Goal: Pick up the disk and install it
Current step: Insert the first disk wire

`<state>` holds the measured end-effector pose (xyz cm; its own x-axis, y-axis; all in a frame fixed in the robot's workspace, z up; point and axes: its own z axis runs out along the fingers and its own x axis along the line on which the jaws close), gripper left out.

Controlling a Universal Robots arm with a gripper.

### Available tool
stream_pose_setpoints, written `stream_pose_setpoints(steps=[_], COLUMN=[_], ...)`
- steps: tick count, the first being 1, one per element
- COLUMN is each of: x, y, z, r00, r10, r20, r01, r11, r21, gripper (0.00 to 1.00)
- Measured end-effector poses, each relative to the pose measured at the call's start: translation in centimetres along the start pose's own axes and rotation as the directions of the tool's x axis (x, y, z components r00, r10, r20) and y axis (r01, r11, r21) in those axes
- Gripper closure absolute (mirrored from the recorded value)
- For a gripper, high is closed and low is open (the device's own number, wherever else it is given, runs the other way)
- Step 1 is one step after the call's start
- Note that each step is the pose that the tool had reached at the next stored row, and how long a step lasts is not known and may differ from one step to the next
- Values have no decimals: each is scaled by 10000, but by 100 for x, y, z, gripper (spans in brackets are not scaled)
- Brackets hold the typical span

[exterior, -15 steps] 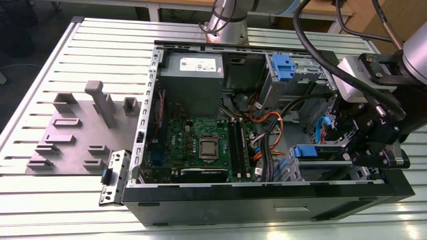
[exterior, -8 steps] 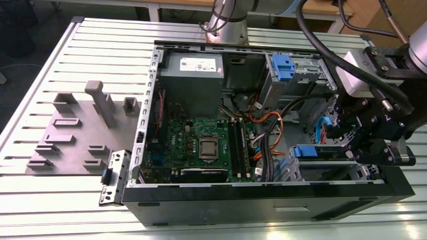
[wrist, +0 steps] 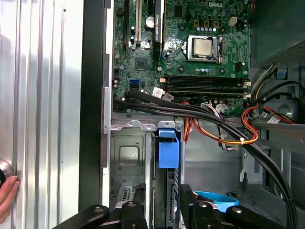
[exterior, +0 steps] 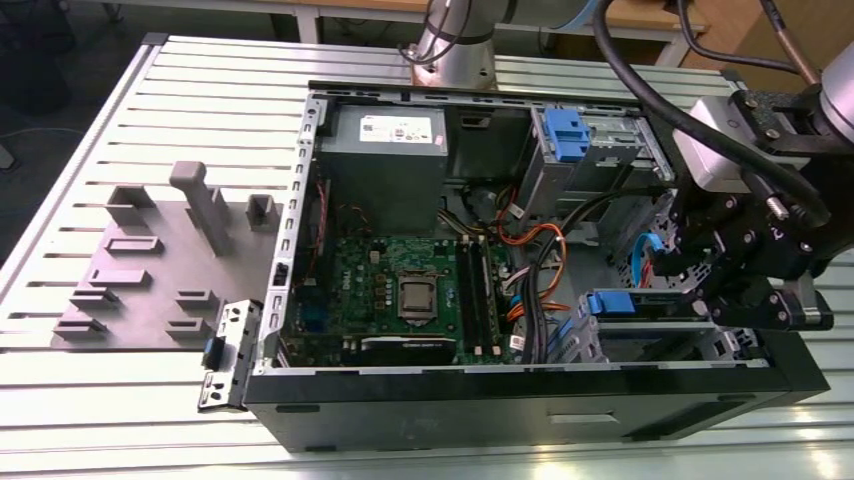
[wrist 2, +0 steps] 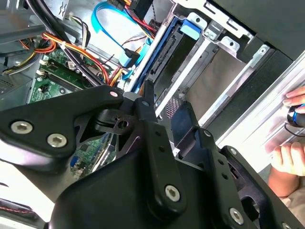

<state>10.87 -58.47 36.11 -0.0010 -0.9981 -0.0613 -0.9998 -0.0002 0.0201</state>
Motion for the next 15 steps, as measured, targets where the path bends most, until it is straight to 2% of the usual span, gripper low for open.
stream_pose_setpoints(steps=[2,6,10,15], x=[-10,-60,-109,-209], y=[0,0,0,0], z=[2,6,9,15], r00=[10000,9999,9999,9999], r10=[-1,-2,-3,-3], r20=[52,117,137,137], r01=[1,2,3,3], r11=[10000,10000,10000,10000], r21=[0,0,0,0], gripper=[58,58,58,58])
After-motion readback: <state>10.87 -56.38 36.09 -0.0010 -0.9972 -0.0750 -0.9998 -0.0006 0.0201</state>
